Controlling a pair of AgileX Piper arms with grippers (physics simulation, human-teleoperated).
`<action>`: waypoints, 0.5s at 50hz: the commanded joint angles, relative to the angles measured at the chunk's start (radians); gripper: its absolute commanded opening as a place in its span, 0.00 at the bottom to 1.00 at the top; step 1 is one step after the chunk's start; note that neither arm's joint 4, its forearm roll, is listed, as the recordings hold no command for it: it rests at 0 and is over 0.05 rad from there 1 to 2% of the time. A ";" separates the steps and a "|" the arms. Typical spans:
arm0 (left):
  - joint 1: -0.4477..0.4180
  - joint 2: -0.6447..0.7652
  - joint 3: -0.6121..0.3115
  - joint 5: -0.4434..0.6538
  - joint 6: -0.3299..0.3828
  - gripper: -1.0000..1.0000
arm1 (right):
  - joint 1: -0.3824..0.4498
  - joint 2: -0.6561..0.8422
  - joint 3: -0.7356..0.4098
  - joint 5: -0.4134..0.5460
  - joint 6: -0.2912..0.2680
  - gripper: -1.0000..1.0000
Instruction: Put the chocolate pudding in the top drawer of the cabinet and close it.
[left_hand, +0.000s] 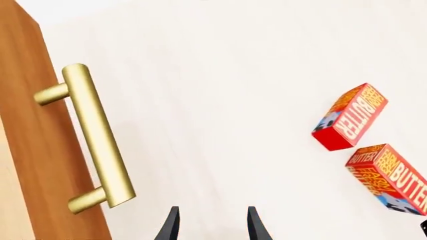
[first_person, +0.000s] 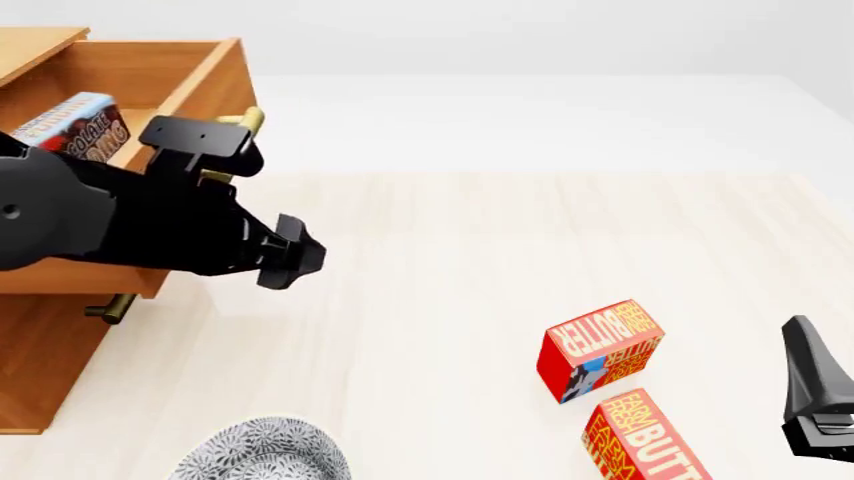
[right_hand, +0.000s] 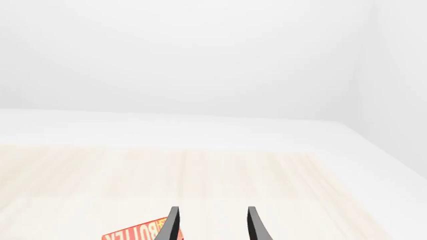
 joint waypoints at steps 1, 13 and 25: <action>0.045 -0.019 0.064 -0.052 0.007 1.00 | 0.009 0.000 0.001 0.010 0.013 1.00; 0.090 -0.042 0.100 -0.098 0.008 1.00 | 0.009 0.000 0.001 0.010 0.013 1.00; 0.106 -0.045 0.102 -0.119 -0.022 1.00 | 0.009 0.000 0.001 0.010 0.013 1.00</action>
